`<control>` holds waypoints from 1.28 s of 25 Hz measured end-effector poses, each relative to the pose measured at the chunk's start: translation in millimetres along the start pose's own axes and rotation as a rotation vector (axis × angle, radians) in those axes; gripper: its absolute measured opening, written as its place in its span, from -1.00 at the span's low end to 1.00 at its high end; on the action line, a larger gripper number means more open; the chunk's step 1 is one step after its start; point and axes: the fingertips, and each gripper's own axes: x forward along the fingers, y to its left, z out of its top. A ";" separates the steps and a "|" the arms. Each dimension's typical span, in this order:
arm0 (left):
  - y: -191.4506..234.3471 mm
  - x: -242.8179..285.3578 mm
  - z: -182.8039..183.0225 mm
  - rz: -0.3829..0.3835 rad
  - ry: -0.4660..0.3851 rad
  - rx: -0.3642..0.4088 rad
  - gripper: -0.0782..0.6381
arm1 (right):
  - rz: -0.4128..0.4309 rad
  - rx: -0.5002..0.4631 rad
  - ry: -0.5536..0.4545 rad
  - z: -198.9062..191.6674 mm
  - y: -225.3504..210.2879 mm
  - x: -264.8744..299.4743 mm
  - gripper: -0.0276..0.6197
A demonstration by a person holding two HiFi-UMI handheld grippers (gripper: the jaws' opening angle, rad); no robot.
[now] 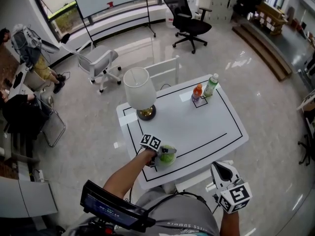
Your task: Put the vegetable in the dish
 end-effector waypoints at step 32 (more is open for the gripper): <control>0.0 -10.9 -5.6 0.037 0.046 0.136 0.11 | 0.061 0.033 0.057 -16.5 8.6 28.0 -0.89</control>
